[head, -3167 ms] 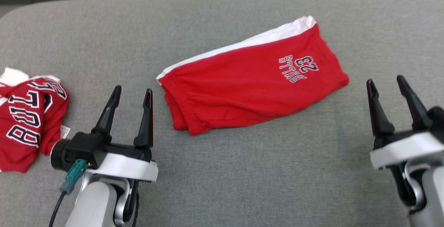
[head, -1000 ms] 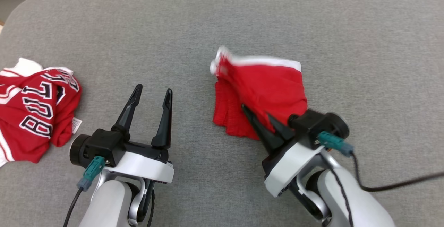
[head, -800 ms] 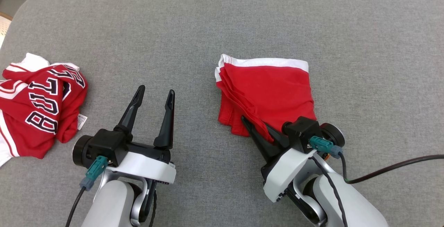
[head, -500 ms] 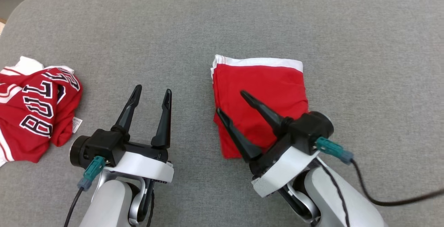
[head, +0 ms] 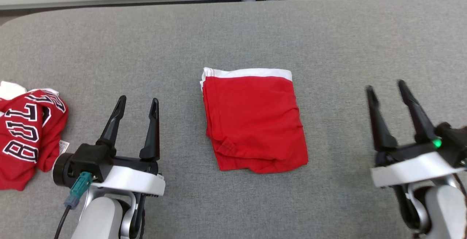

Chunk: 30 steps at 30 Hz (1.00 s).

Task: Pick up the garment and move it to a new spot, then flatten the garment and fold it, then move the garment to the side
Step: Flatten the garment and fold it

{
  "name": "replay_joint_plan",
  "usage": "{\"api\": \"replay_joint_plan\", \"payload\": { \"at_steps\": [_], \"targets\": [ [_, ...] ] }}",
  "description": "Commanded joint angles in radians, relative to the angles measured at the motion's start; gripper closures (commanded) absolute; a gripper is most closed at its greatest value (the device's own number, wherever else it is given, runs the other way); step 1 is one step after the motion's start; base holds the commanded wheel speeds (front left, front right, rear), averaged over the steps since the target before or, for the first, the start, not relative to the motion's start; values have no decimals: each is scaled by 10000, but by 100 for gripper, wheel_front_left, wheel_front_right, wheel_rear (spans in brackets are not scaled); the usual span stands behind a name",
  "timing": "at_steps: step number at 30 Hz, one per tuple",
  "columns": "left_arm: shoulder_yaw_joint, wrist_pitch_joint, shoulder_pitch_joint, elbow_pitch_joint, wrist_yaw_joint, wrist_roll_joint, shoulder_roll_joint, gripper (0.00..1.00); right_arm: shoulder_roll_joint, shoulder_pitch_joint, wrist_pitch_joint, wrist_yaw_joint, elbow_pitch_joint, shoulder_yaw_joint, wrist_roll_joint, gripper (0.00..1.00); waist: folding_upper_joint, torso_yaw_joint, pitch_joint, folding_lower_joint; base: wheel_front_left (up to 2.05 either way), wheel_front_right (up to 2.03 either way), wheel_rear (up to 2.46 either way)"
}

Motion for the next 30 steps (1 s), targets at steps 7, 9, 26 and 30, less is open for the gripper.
{"api": "replay_joint_plan", "payload": {
  "at_steps": [7,9,26,30],
  "targets": [
    [17,49,420,-47,89,-87,235,0,148,974,303,-3,-306,-1088,-219,0,0,-197,-447,0,0,0,0],
    [3,72,539,-7,113,-94,252,0,196,1084,367,-3,-341,-1124,-253,0,0,-197,-585,0,0,0,0],
    [309,359,2165,-101,584,-461,503,0,333,2750,1237,-3,-1110,-1087,-357,0,0,-56,-2277,0,0,0,0],
    [398,407,2380,-242,634,-503,652,0,379,2994,1434,-3,-1382,-1144,-385,0,0,4,-2383,0,0,0,0]
  ]
}}
